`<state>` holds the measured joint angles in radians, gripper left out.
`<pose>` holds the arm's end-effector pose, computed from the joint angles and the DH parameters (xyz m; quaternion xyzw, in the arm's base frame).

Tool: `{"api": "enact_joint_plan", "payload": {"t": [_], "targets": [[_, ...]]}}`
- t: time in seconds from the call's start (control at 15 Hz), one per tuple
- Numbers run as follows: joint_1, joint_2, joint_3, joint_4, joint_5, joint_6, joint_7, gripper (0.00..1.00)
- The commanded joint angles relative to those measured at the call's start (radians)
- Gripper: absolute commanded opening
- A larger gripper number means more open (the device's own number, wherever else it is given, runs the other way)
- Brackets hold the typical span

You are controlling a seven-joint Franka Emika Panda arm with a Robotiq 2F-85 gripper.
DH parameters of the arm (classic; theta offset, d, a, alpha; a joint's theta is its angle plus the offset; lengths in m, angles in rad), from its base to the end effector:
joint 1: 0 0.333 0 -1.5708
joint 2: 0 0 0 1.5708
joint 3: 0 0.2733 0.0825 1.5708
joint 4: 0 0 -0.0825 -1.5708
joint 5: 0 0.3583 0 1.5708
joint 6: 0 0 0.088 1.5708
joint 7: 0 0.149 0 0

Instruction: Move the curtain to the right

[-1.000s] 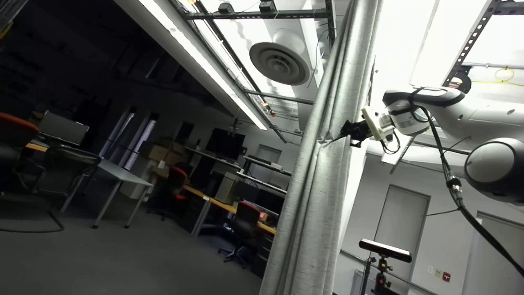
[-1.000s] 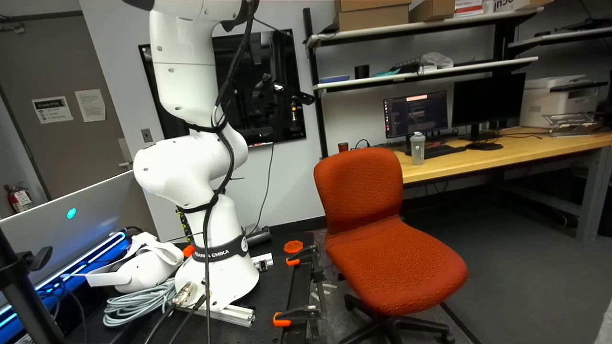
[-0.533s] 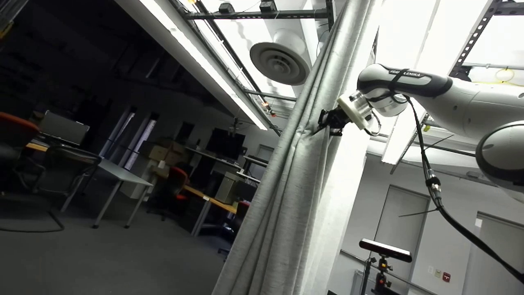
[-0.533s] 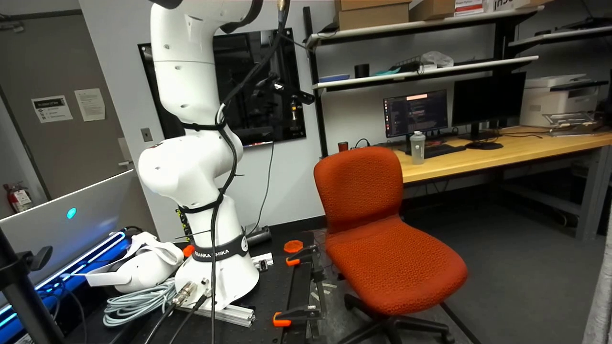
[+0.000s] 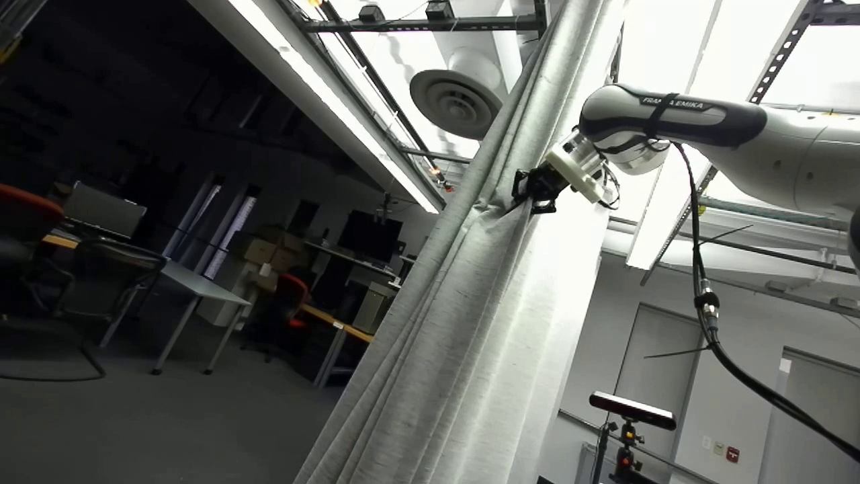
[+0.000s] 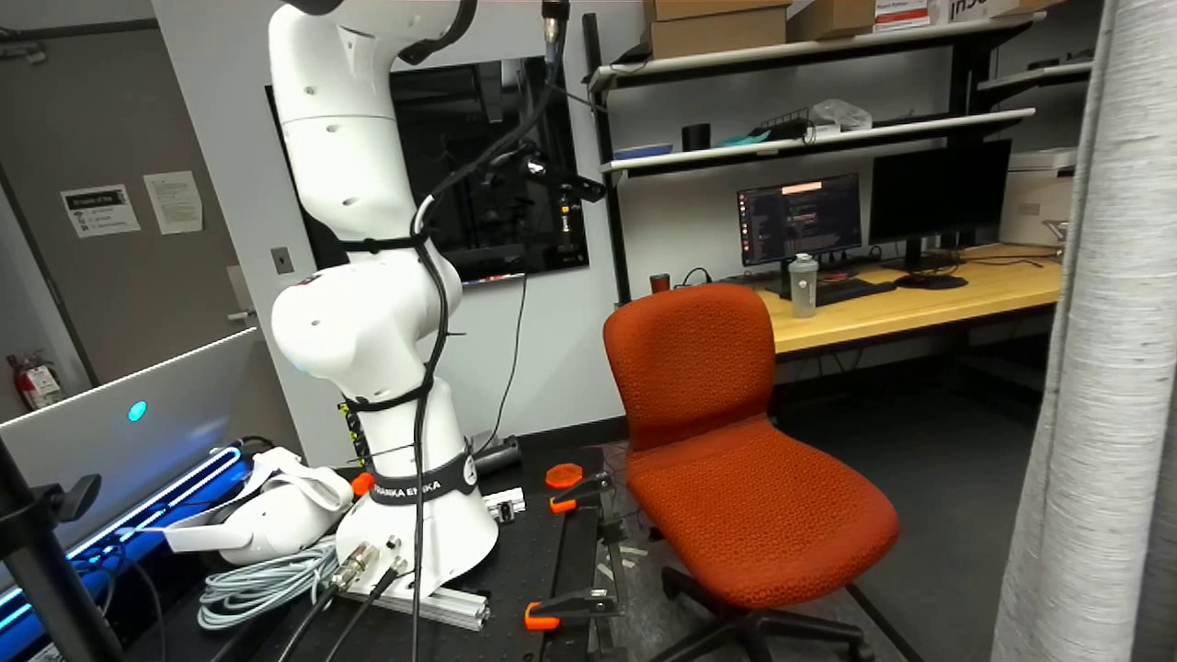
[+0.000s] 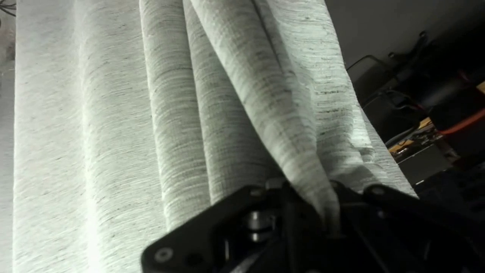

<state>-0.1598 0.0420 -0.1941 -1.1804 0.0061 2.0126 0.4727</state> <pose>0.5361 -0.1936 0.7606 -0.8457 0.3693 -0.3846 0.0222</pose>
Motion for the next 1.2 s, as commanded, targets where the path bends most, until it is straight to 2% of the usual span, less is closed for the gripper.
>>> {"api": "enact_joint_plan", "payload": {"t": [0.0, 0.13, 0.2, 0.27, 0.53, 0.87, 0.93, 1.13], "targets": [[0.018, -0.081, 0.016, -0.153, -0.055, 0.009, -0.005, 0.01], [0.021, -0.105, 0.023, -0.186, -0.063, 0.011, 0.004, 0.01], [0.021, -0.116, 0.026, -0.201, -0.067, 0.011, 0.009, 0.29], [0.019, -0.126, 0.029, -0.216, -0.067, 0.012, 0.011, 0.29], [0.021, -0.158, 0.04, -0.322, -0.08, 0.014, 0.014, 0.59], [0.03, -0.227, 0.078, -0.447, -0.148, 0.014, 0.005, 0.97], [0.033, -0.252, 0.091, -0.48, -0.168, 0.011, 0.002, 1.0], [0.035, -0.337, 0.147, -0.588, -0.232, -0.003, -0.014, 1.0]]}}
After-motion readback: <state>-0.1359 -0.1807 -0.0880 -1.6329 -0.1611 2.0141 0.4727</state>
